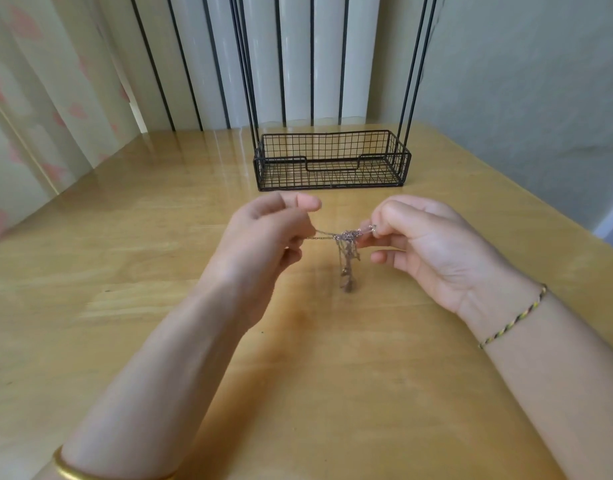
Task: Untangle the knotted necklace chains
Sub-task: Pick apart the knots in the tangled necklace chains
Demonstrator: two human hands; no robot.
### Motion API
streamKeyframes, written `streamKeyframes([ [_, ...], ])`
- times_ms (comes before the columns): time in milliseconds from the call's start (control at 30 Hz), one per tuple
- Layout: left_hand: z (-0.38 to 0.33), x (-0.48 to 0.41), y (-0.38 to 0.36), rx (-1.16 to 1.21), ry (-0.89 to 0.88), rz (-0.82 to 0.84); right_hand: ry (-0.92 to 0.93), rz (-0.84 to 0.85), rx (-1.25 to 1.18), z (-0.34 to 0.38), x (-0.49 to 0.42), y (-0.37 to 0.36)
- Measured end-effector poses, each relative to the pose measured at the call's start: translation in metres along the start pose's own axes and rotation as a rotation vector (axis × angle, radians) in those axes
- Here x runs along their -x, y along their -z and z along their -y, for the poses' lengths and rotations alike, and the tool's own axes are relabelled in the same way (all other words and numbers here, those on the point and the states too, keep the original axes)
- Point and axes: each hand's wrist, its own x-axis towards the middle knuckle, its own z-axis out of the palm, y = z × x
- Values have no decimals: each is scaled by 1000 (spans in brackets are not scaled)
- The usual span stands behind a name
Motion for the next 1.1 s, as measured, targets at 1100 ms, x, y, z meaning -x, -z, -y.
streamKeyframes([
  [1100,-8,5,-4,357,-52,-53,-134,96,-194,1,3,-5],
])
